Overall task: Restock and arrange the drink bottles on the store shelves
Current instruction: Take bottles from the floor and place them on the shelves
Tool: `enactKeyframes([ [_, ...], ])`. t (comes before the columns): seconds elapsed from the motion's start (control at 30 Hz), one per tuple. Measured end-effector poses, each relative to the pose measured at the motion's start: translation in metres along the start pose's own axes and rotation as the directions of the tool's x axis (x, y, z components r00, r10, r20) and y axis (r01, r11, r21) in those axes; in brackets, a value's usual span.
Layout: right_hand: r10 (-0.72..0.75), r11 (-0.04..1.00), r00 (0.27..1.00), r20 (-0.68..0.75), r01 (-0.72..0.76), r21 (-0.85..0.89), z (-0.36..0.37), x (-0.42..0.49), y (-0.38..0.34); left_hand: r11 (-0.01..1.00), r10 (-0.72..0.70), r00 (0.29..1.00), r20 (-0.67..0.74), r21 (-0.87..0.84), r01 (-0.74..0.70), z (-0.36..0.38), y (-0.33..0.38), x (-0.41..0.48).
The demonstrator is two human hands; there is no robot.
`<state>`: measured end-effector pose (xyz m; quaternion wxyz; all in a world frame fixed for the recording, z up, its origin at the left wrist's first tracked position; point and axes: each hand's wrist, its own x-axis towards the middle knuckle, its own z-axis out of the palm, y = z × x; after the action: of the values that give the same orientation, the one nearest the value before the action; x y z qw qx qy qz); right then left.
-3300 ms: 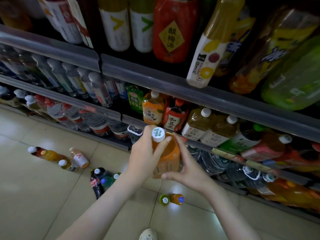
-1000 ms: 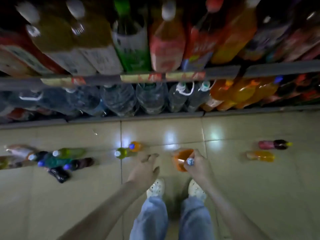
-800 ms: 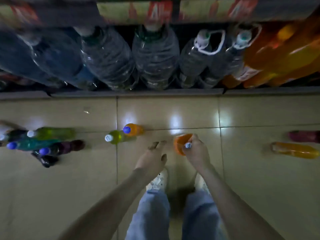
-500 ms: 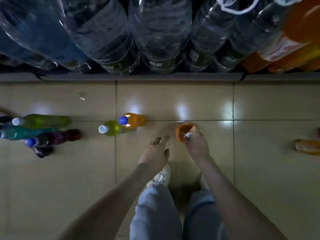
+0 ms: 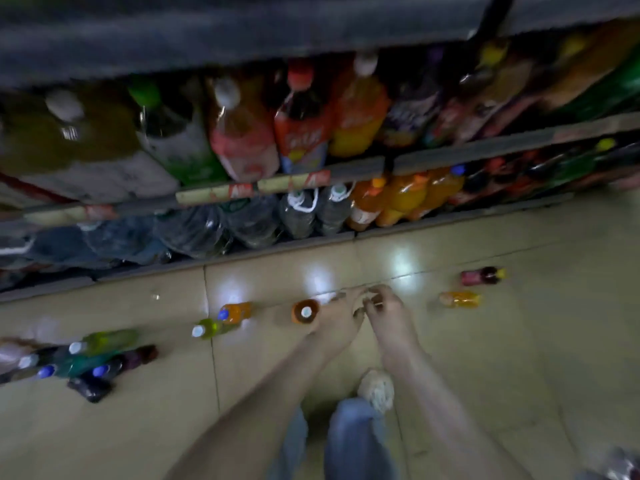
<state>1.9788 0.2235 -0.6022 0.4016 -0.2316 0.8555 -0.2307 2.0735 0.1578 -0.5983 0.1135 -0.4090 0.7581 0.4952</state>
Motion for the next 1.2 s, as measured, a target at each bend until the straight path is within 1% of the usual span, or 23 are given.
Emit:
enactKeyframes([
  [0.17,-0.097,0.989,0.987,-0.125,0.11,0.1,-0.112,-0.043,-0.033,0.994,0.109,0.993,-0.047,-0.002,-0.109,-0.021,0.112,-0.025],
  [0.37,-0.195,0.975,0.968,-0.158,0.209,0.072,-0.229,-0.077,-0.023,0.979,0.18,0.982,-0.05,0.107,-0.174,-0.018,0.224,-0.05],
  [0.47,-0.224,0.97,0.96,-0.169,0.236,0.056,-0.286,-0.089,-0.011,0.966,0.204,0.978,-0.029,0.167,-0.197,-0.004,0.271,-0.053],
  [0.53,-0.212,0.967,0.956,-0.201,0.235,0.096,-0.32,-0.091,-0.002,0.958,0.223,0.974,-0.029,0.192,-0.214,0.005,0.297,-0.05],
  [0.63,-0.218,0.961,0.942,-0.256,0.253,0.113,-0.359,-0.088,0.007,0.953,0.251,0.965,-0.078,0.196,-0.232,0.014,0.33,-0.044],
  [0.7,-0.253,0.95,0.924,-0.286,0.293,0.108,-0.384,-0.081,0.006,0.942,0.302,0.945,-0.128,0.19,-0.276,0.015,0.354,-0.039],
  [0.77,-0.304,0.934,0.904,-0.302,0.345,0.094,-0.41,-0.071,-0.004,0.918,0.381,0.908,-0.177,0.193,-0.347,0.011,0.38,-0.03],
  [0.87,-0.385,0.903,0.865,-0.321,0.426,0.064,-0.453,-0.053,-0.024,0.863,0.499,0.827,-0.259,0.23,-0.449,-0.004,0.426,-0.009],
  [1.0,-0.507,0.843,0.776,-0.376,0.536,-0.029,-0.517,-0.03,-0.046,0.772,0.635,0.7,-0.328,0.321,-0.549,-0.024,0.499,0.023],
  [1.1,-0.528,0.823,0.732,-0.43,0.565,-0.048,-0.571,-0.02,-0.054,0.691,0.723,0.603,-0.338,0.386,-0.611,-0.035,0.555,0.042],
  [1.13,-0.533,0.818,0.719,-0.445,0.573,-0.054,-0.589,-0.017,-0.056,0.669,0.742,0.583,-0.33,0.407,-0.622,-0.037,0.573,0.049],
  [1.2,-0.516,0.819,0.711,-0.478,0.572,-0.033,-0.623,-0.007,-0.055,0.647,0.76,0.565,-0.32,0.441,-0.622,-0.039,0.605,0.065],
])
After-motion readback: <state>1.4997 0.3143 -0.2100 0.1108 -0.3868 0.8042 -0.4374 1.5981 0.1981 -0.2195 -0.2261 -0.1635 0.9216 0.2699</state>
